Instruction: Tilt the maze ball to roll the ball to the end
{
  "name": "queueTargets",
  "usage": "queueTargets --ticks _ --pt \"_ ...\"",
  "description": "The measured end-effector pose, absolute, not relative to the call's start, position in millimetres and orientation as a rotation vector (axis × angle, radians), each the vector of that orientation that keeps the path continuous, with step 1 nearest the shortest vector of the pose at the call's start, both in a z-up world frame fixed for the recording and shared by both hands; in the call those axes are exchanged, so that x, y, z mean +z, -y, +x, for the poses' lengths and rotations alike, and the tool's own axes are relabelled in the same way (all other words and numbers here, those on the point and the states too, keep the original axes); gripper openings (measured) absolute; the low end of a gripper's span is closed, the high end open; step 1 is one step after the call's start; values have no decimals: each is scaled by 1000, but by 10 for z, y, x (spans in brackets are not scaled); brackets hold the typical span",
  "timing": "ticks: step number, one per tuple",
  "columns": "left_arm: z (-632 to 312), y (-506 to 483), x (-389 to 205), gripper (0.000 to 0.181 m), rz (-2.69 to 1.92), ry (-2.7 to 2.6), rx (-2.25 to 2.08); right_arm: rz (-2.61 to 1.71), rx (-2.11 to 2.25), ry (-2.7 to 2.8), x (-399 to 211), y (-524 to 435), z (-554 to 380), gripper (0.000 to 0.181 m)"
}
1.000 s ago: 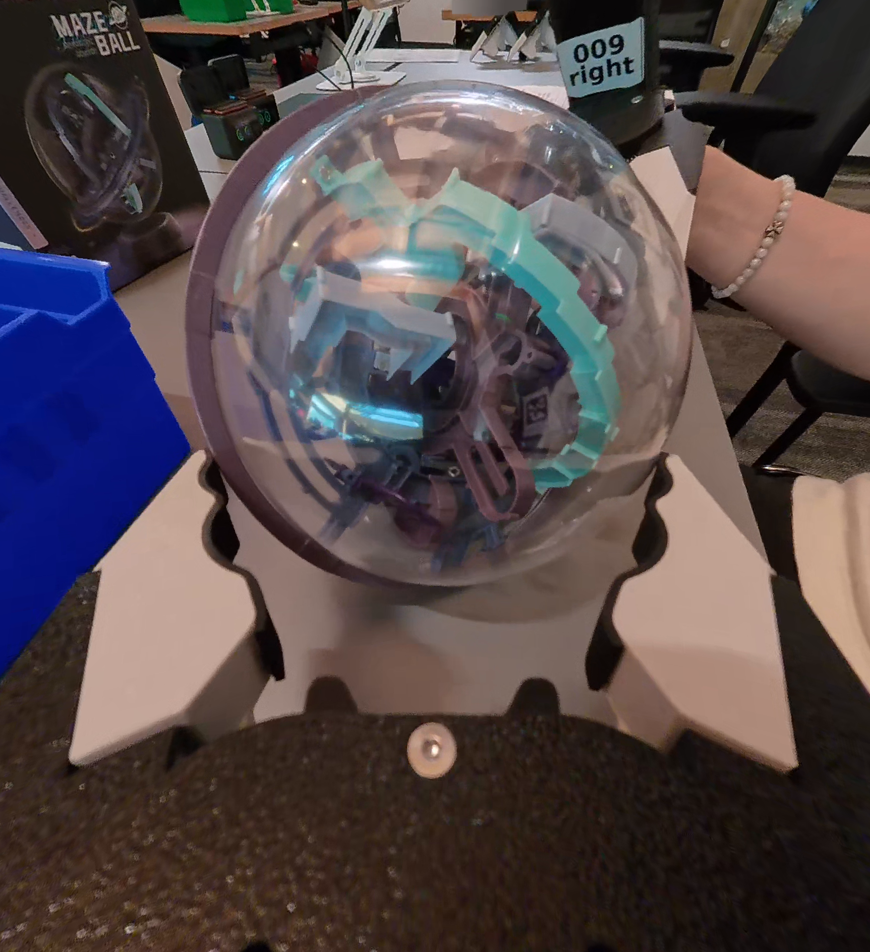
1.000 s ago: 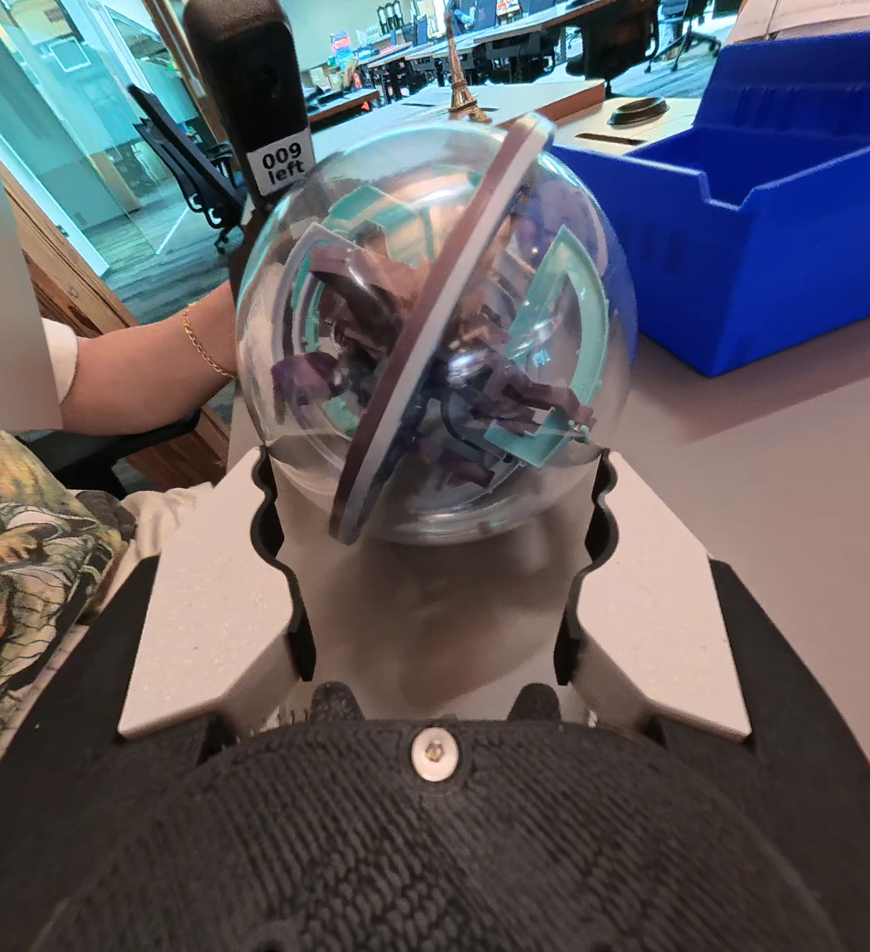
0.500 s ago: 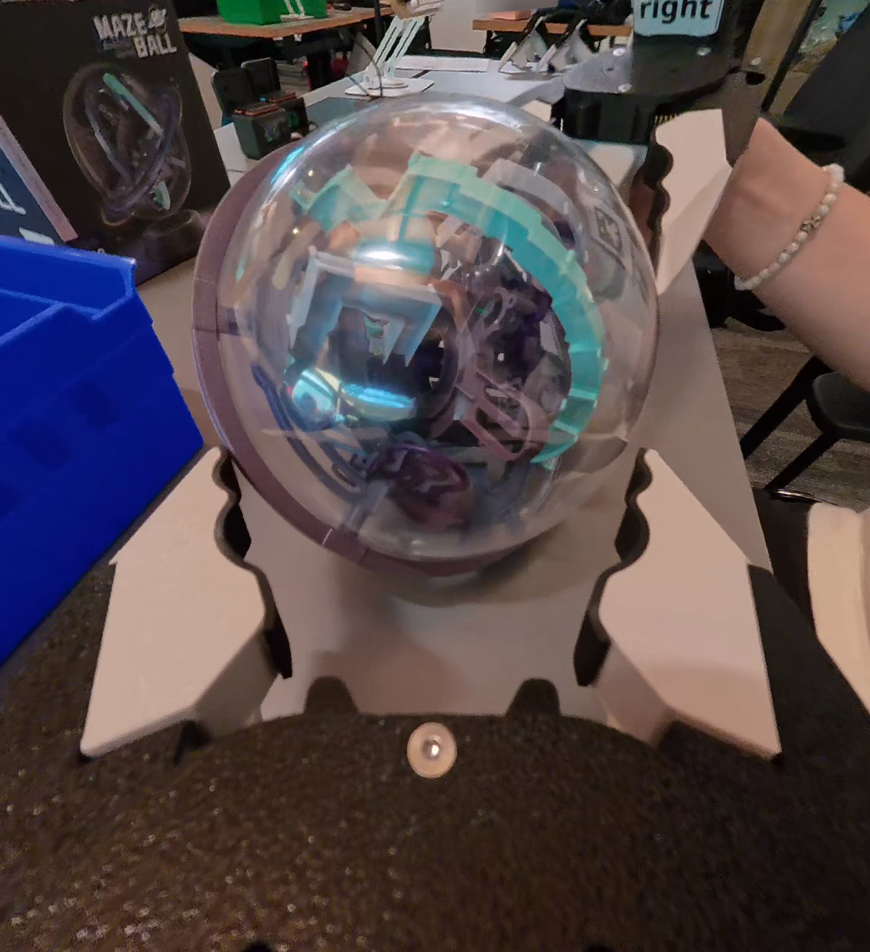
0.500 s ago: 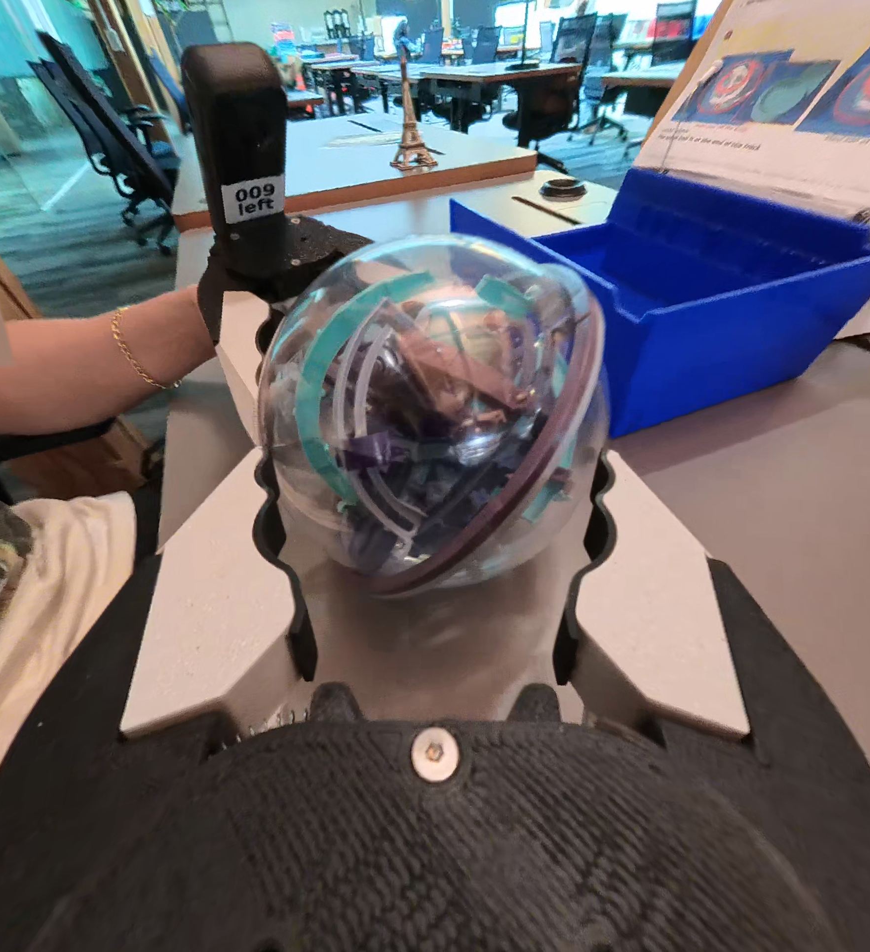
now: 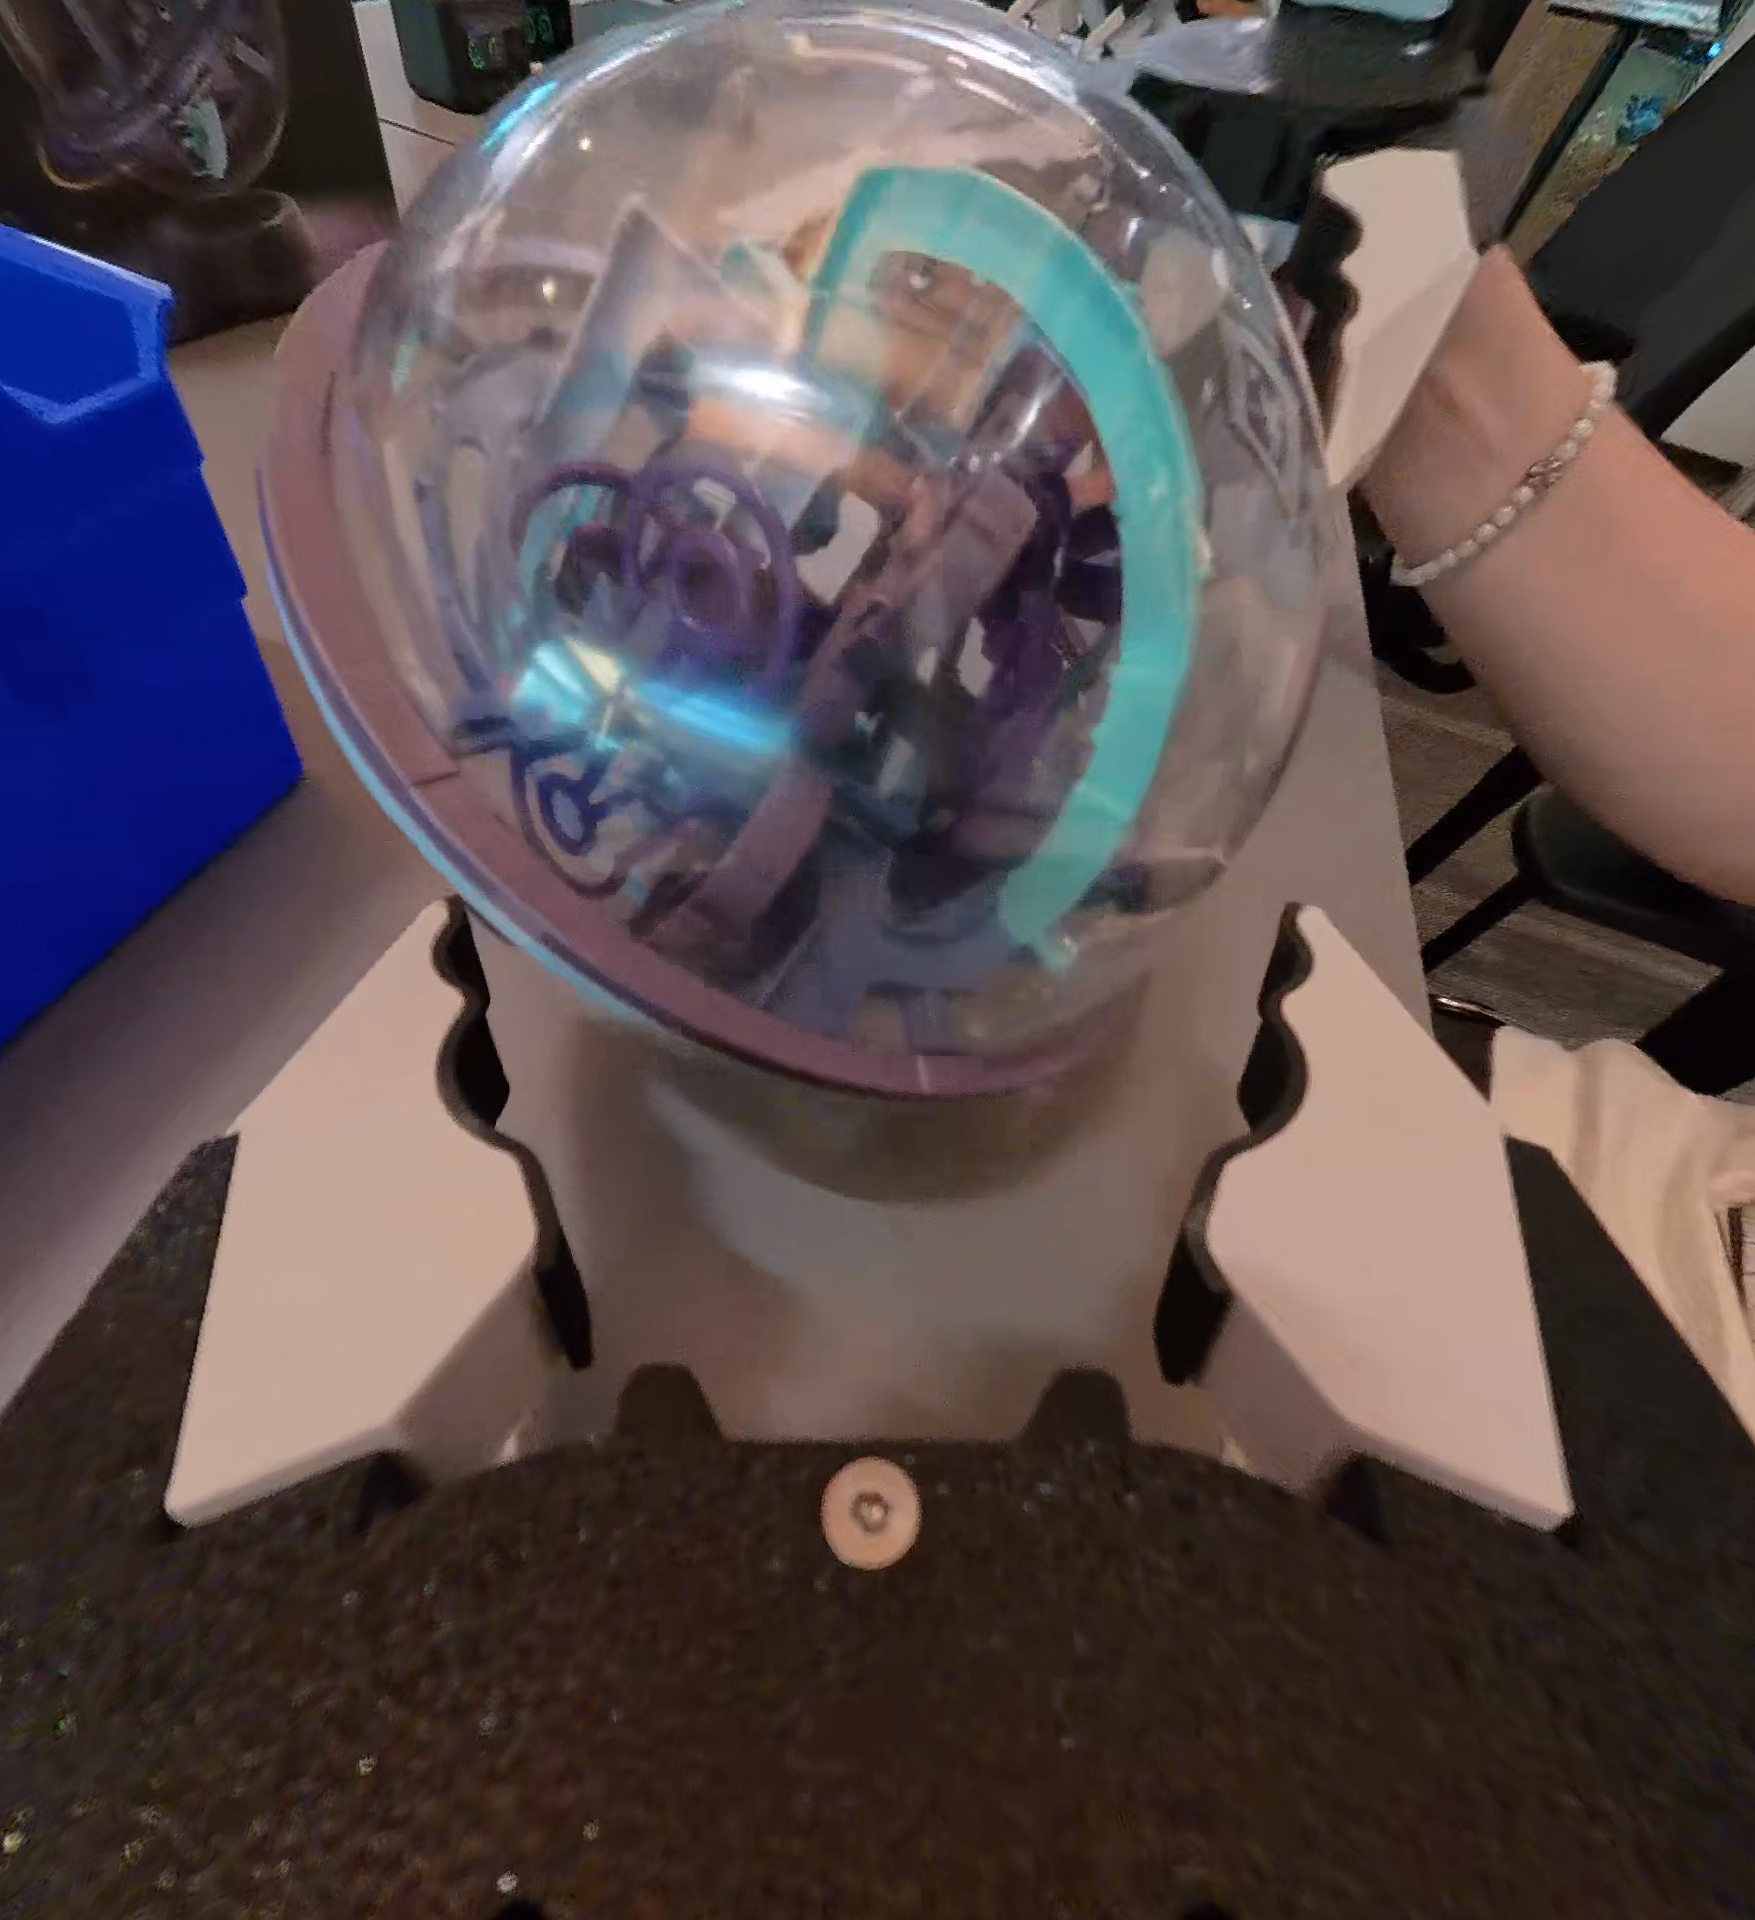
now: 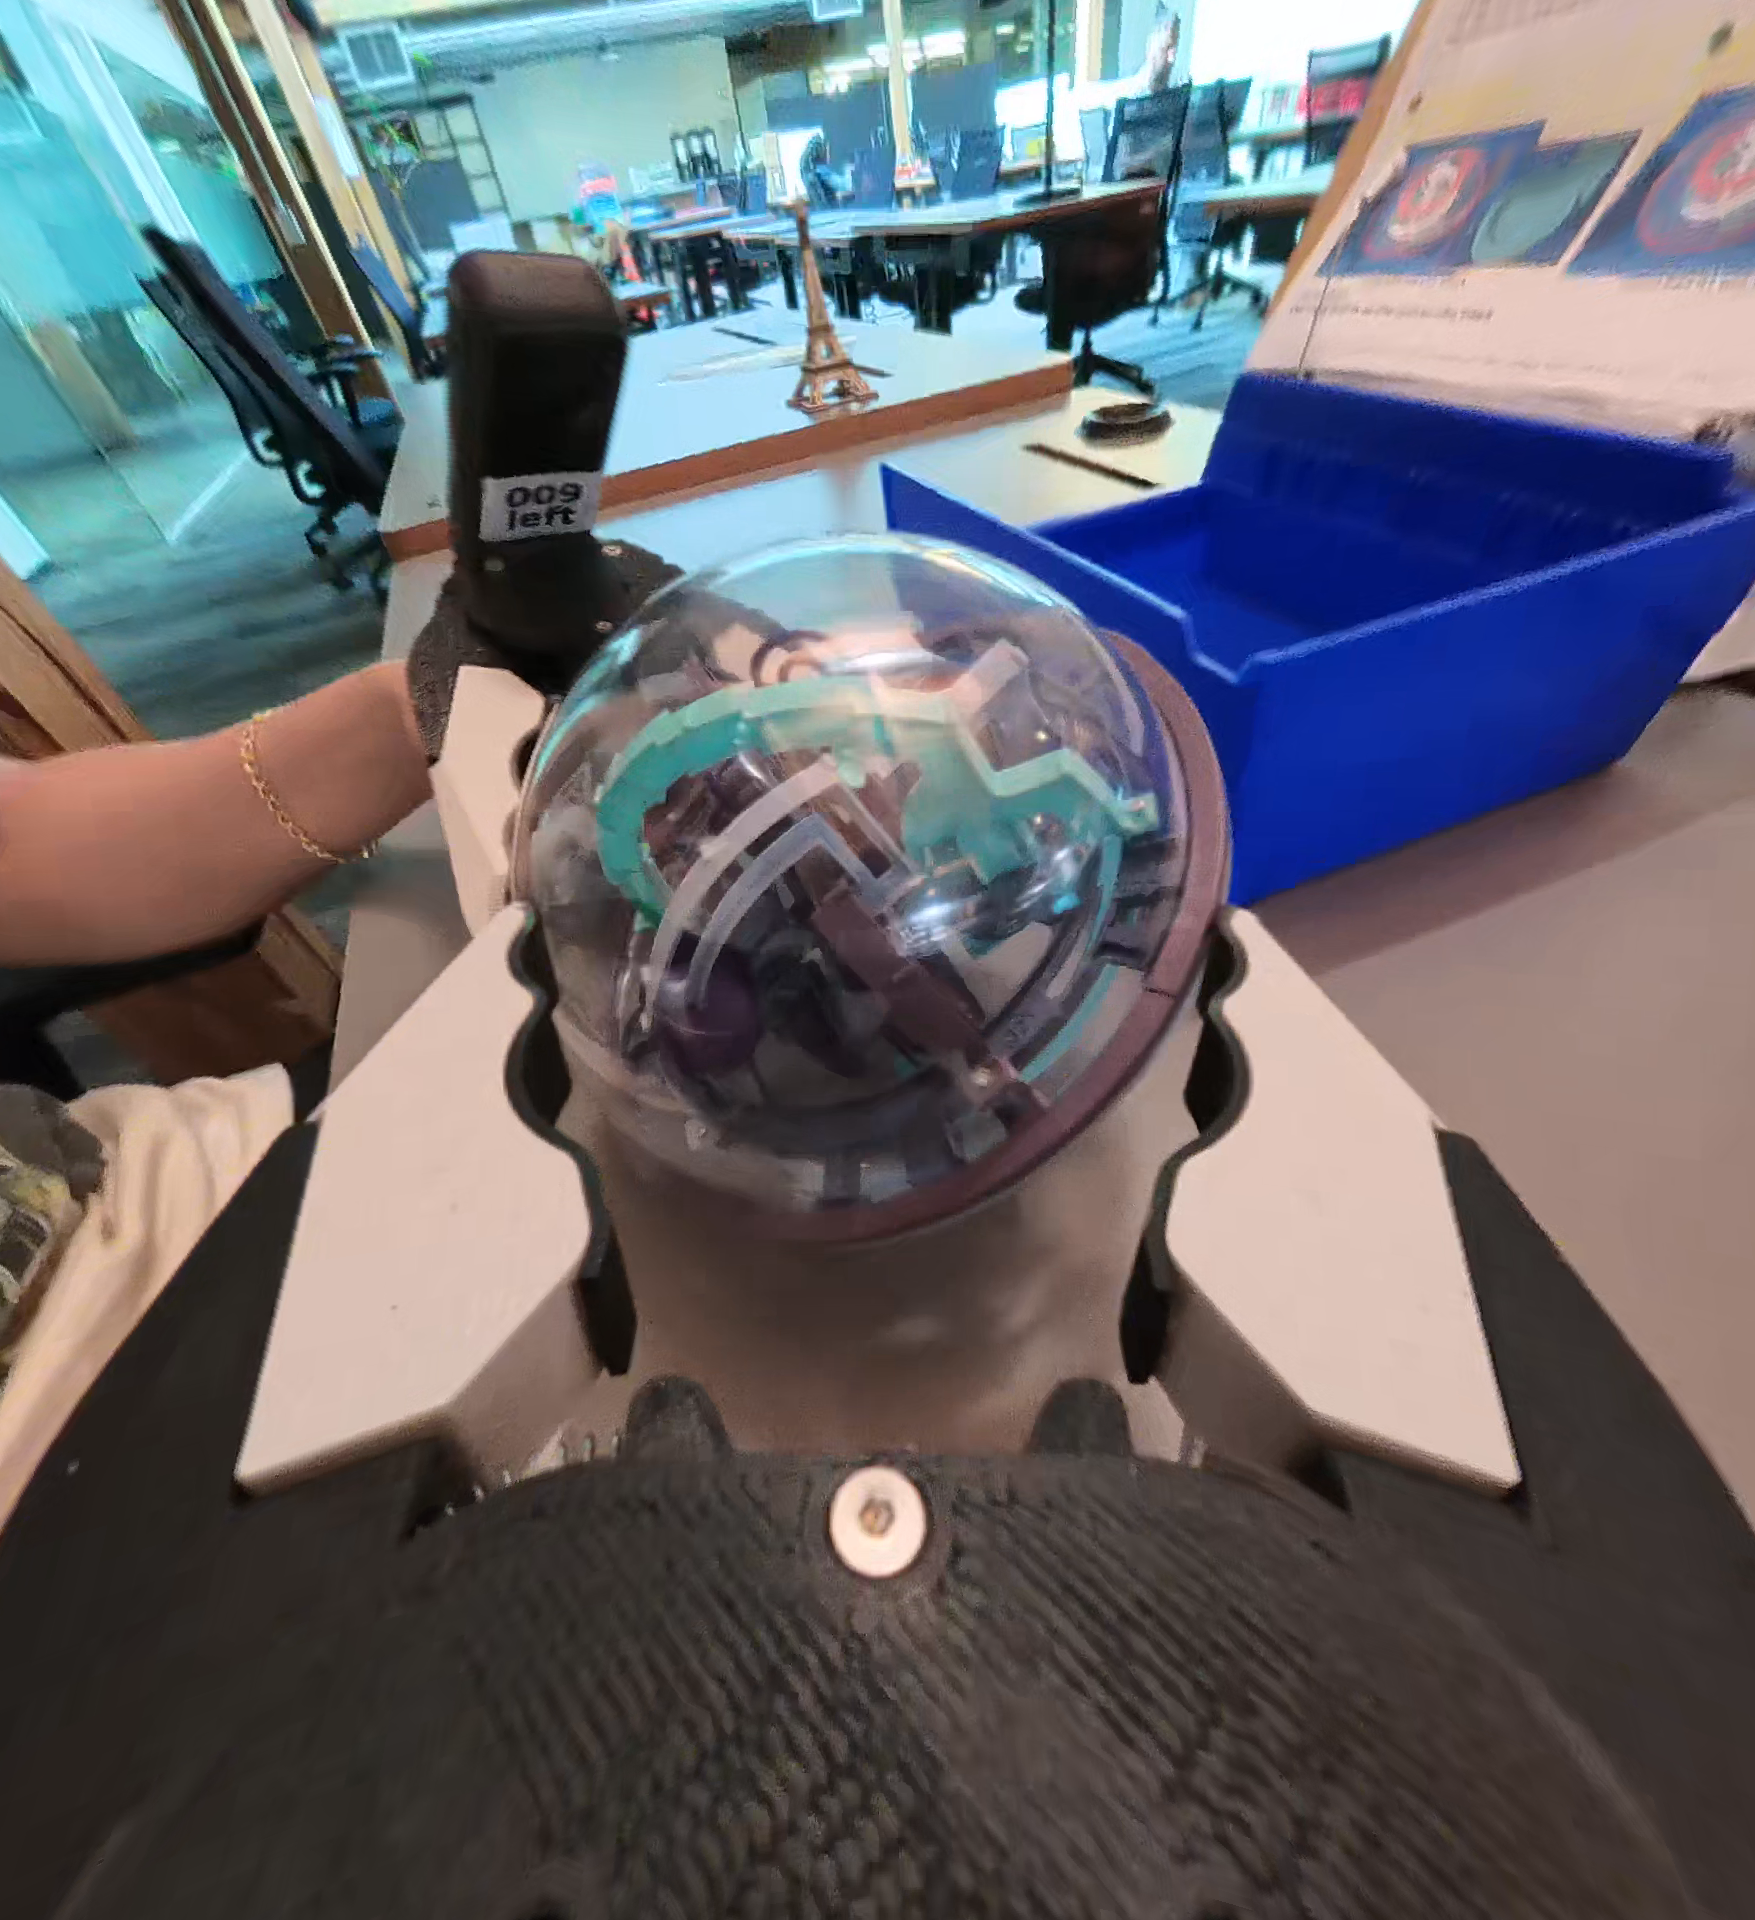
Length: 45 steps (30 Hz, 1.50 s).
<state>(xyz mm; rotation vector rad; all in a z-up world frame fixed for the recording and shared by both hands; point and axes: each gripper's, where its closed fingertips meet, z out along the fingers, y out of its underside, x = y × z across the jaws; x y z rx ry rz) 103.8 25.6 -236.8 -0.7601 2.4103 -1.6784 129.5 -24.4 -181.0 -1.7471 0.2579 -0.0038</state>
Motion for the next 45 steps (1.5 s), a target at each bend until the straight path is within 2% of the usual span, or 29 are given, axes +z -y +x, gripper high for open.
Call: queueTargets --ticks 1,3,7,10,19,28,34,38,45 --pt "1042 -249 -2352 142 -776 -2403 -1697 -1750 23 -283 -1852 202 1340 129" --pt "1055 -236 -2296 144 -841 -2379 -1763 -1748 11 -312 -1927 123 1396 142" --pt "1124 -249 -2223 158 -1018 -2317 -1883 -1812 104 -253 -2072 -29 1190 141" --pt "1111 -255 -2219 158 -1071 -2335 -1918 -1907 21 -206 -2190 -37 1163 143" --pt "1171 -276 -2339 157 -1218 -2335 -1836 -1793 161 -440 -2187 -190 1304 155" --pt "1105 -239 -2332 157 -1423 -2313 -1987 -1734 159 -478 -2086 -217 1318 155" --pt "1203 -273 -2148 157 -1297 -2153 -2071 -1649 119 -480 -1956 -231 1355 155" --pt "1307 -416 -1757 157 -1197 -1838 -2305 -1610 78 -381 -1830 -273 1283 151" --pt "1177 -488 -1349 157 -798 -1636 -2336 -1338 4 -269 -1306 -295 1195 147"
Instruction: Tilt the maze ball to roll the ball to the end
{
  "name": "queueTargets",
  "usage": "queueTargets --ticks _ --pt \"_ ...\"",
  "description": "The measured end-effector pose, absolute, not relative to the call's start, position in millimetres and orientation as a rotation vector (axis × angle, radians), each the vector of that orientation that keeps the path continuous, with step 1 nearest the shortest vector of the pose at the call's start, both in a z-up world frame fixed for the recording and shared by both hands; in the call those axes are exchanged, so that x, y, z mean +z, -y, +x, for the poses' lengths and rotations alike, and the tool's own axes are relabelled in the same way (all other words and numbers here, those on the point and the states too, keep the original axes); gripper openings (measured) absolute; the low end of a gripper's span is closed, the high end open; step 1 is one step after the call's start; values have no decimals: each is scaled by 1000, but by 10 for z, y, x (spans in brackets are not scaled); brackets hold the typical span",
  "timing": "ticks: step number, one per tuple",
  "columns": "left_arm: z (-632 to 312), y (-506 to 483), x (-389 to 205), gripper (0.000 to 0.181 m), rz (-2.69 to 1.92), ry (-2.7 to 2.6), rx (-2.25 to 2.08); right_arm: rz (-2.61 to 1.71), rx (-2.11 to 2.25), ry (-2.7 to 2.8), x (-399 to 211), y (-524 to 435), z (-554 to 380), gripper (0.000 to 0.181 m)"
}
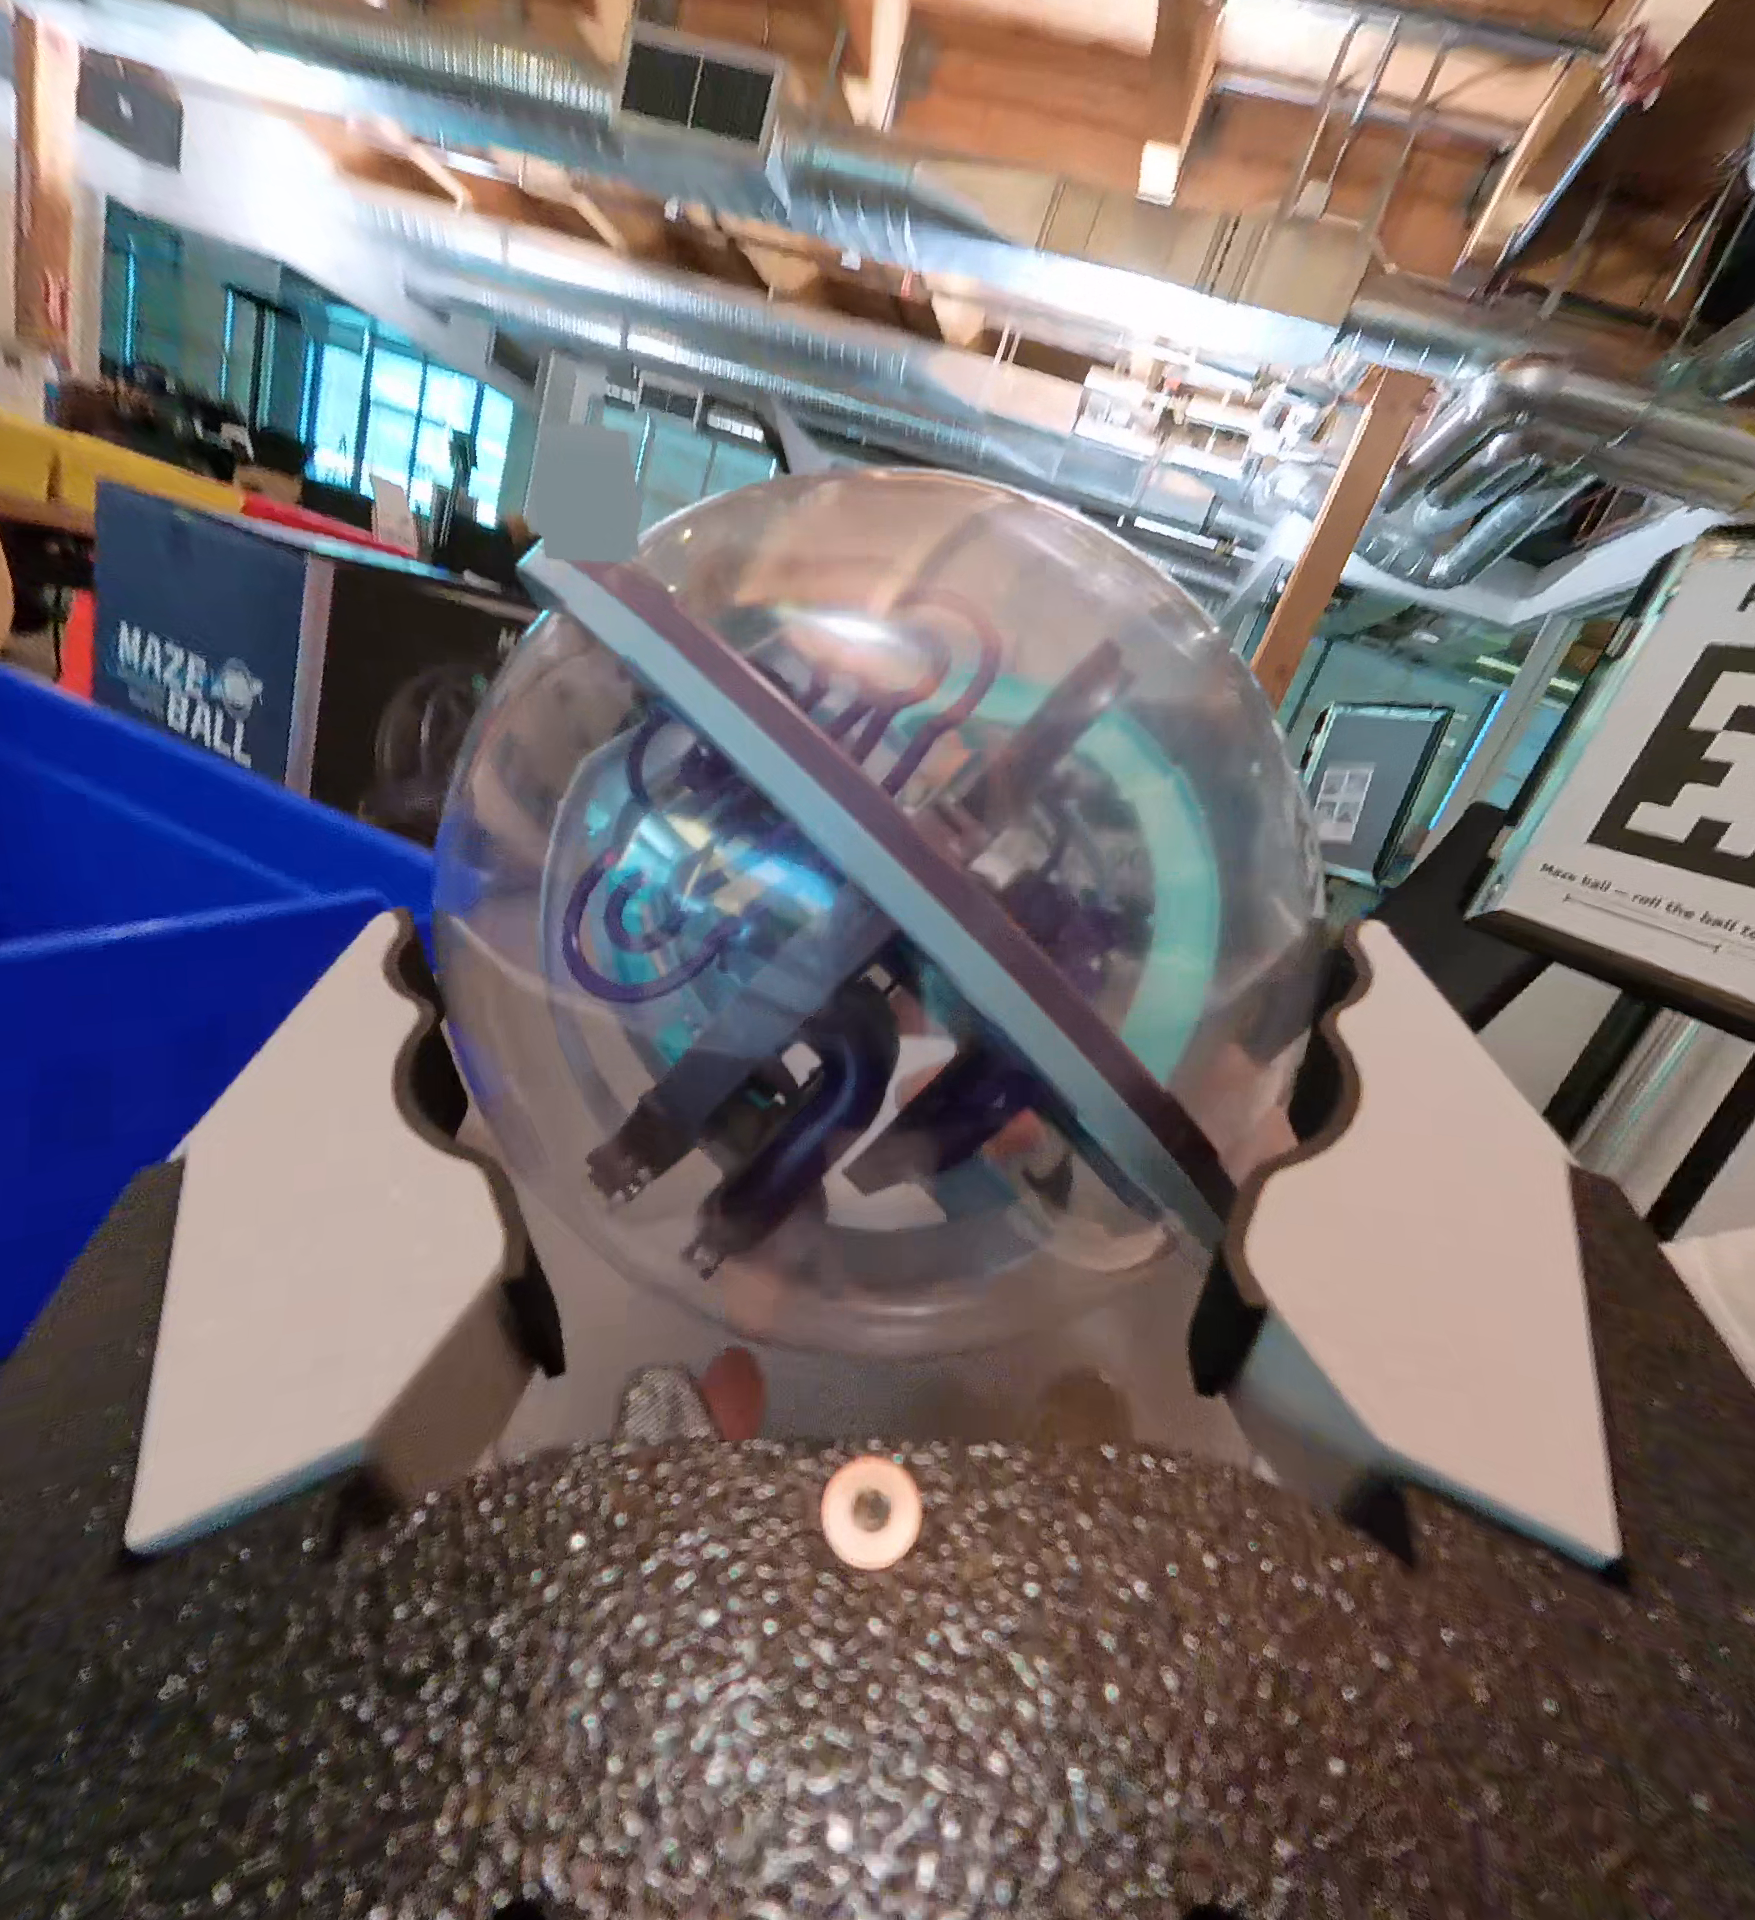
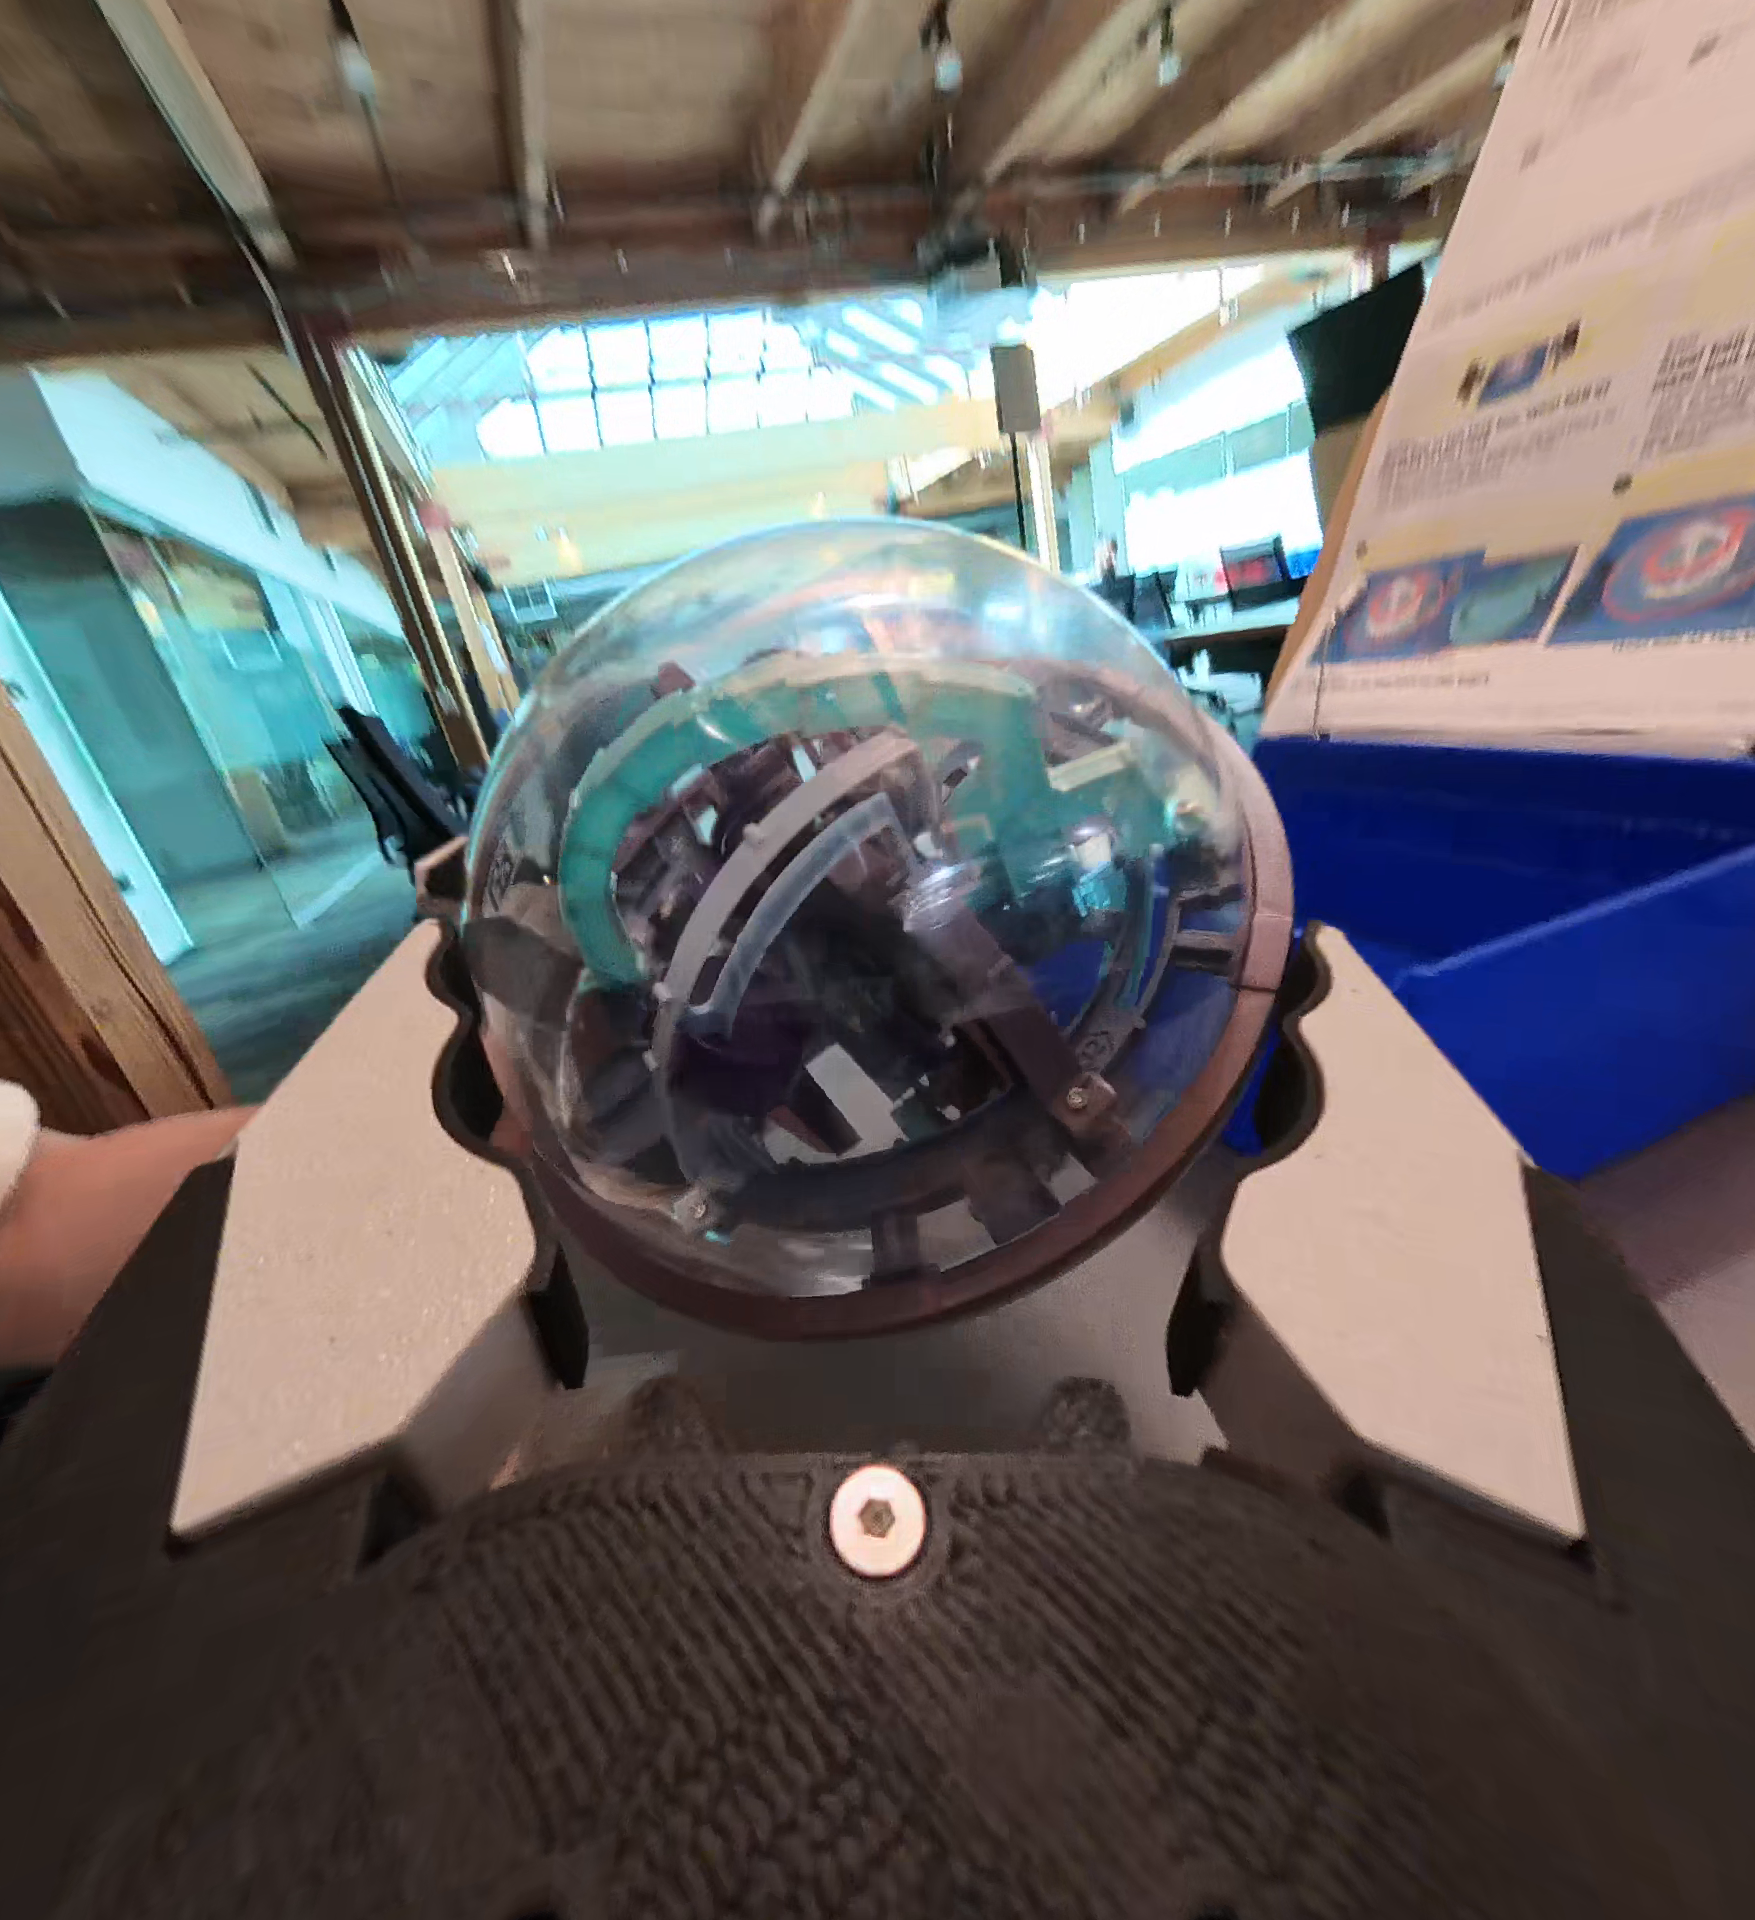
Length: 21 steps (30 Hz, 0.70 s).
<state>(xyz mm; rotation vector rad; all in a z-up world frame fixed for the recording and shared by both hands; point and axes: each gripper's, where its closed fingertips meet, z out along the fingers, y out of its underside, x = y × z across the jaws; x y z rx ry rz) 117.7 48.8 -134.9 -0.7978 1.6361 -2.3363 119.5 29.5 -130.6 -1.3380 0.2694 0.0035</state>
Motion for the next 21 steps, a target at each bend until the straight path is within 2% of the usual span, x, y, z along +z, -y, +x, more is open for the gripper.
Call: queueTargets --ticks 6,12,21 --pt "1082 -549 -1163 157 -705 -1553 -2416 -1227 -21 -256 -1059 -301 1108 142" --pt "890 -419 -1075 157 -469 -1663 -2256 -1101 -128 -200 -645 -262 948 142" --pt "490 -278 -396 158 -247 -1718 -2058 -1115 -368 72 170 -257 355 153"
